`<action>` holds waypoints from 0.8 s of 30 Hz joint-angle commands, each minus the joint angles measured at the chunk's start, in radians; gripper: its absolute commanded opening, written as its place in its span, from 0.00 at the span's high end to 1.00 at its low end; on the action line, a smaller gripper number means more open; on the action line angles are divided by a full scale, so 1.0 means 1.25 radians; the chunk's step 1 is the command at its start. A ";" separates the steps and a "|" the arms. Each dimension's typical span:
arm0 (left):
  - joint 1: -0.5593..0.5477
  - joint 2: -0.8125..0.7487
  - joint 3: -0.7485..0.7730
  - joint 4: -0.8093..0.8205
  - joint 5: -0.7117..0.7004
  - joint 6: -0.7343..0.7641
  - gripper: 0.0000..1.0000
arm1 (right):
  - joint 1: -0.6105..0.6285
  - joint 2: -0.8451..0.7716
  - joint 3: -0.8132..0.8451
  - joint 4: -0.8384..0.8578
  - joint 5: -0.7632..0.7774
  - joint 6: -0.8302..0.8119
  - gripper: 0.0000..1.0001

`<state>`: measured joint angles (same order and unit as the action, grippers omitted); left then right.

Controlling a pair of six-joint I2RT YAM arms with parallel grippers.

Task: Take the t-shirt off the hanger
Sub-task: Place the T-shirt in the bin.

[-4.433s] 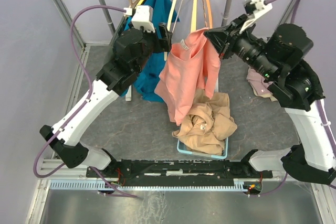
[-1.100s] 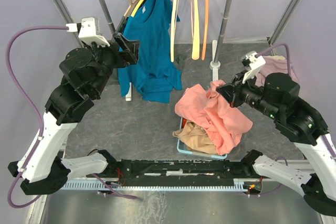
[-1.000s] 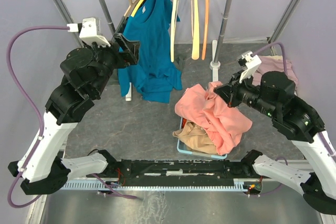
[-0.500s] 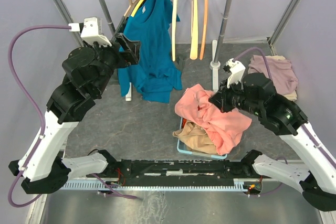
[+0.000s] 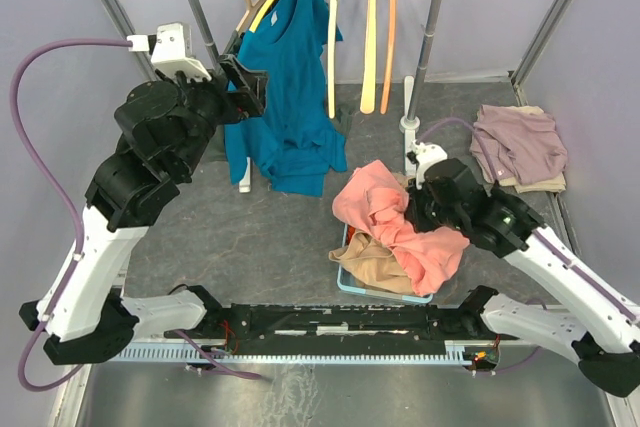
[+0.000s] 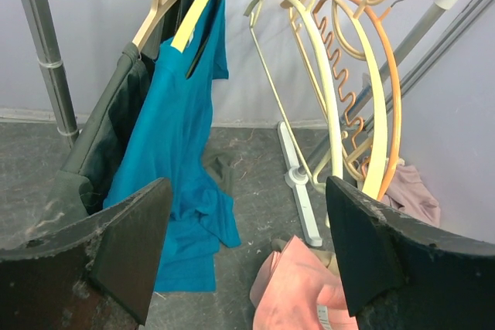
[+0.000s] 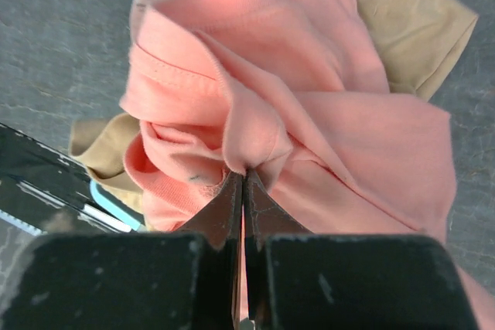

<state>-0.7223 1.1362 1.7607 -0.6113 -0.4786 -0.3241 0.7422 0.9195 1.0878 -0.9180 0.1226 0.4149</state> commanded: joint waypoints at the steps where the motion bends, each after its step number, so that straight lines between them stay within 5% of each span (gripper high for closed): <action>1: -0.003 0.016 0.049 -0.018 -0.008 -0.012 0.13 | 0.024 0.022 -0.049 0.047 0.049 0.034 0.99; 6: -0.003 0.035 0.080 -0.043 -0.004 -0.017 0.00 | 0.045 0.074 -0.106 0.089 0.053 0.061 0.99; 15: -0.003 0.081 0.151 -0.084 -0.023 -0.032 0.01 | 0.081 0.219 -0.151 0.136 0.063 0.099 0.98; 24: -0.003 0.157 0.273 -0.150 -0.048 -0.019 0.01 | 0.104 0.273 -0.144 0.142 0.065 0.107 0.83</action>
<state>-0.7223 1.3151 2.0430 -0.7746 -0.5083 -0.3244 0.8577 1.2366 0.9115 -0.7338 0.1970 0.5297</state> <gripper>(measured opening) 0.992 0.127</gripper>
